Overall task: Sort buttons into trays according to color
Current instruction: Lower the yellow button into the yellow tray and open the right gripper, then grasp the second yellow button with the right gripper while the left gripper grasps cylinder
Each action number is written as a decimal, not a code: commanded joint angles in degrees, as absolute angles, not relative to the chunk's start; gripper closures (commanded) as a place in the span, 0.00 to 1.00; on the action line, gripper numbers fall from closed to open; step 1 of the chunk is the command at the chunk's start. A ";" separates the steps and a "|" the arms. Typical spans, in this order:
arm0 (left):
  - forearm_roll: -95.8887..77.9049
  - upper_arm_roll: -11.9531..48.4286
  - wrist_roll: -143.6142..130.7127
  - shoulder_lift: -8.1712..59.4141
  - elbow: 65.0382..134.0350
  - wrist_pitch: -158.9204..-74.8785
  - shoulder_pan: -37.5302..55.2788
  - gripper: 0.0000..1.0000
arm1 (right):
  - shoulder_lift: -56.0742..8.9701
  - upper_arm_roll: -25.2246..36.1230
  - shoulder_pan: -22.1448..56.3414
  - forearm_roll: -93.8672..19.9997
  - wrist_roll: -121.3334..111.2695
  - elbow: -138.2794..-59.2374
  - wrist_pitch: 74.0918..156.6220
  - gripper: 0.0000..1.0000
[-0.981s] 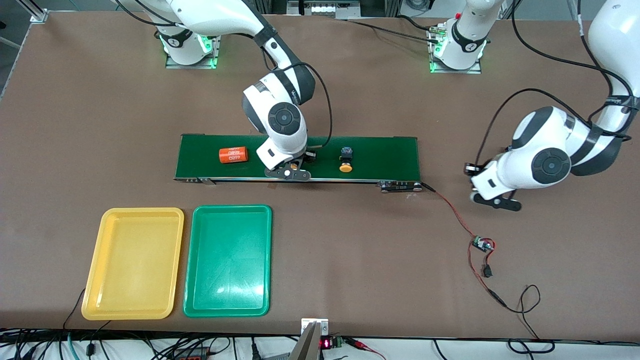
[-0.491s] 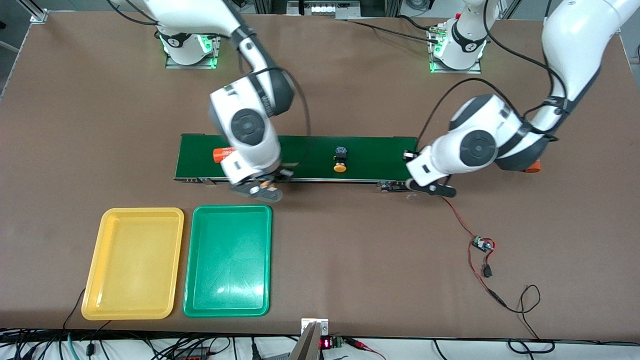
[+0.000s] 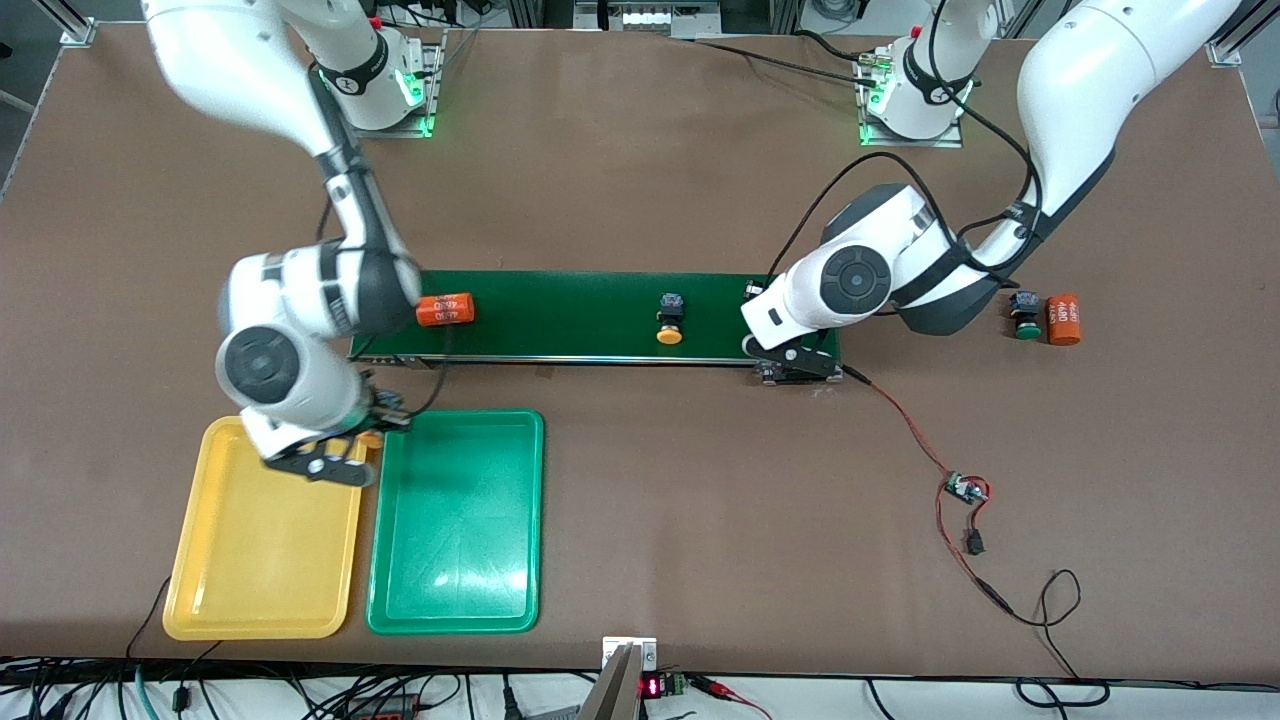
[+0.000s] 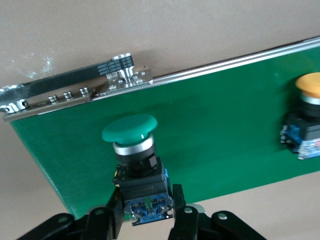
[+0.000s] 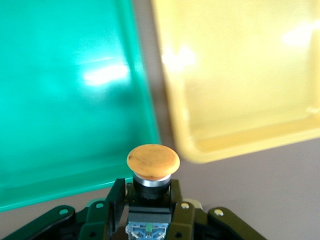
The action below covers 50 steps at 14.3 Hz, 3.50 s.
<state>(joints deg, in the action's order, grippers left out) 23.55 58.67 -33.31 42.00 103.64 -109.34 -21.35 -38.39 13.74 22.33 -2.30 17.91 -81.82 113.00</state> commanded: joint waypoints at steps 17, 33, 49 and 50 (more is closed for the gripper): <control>32.50 50.72 -10.93 38.76 89.81 -87.63 -41.65 0.00 | -47.29 12.83 15.29 1.86 -6.78 -80.42 130.70 0.00; 43.33 50.01 6.50 38.75 116.19 -113.99 -68.99 0.01 | -34.54 12.66 42.35 -4.75 34.00 -83.76 106.44 0.00; 42.19 63.69 23.53 39.02 107.59 -99.08 -69.88 0.72 | -39.99 12.57 50.89 -9.76 41.92 -84.28 111.27 0.11; 42.19 66.16 24.77 39.02 106.80 -96.96 -69.61 0.72 | -40.34 12.57 50.71 -9.76 41.92 -84.72 111.79 0.22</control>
<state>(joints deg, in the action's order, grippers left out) 42.06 61.80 20.73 39.93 108.89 -101.71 -70.10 -40.26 12.08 50.53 -8.77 40.97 -83.92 110.99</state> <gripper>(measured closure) 0.507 0.026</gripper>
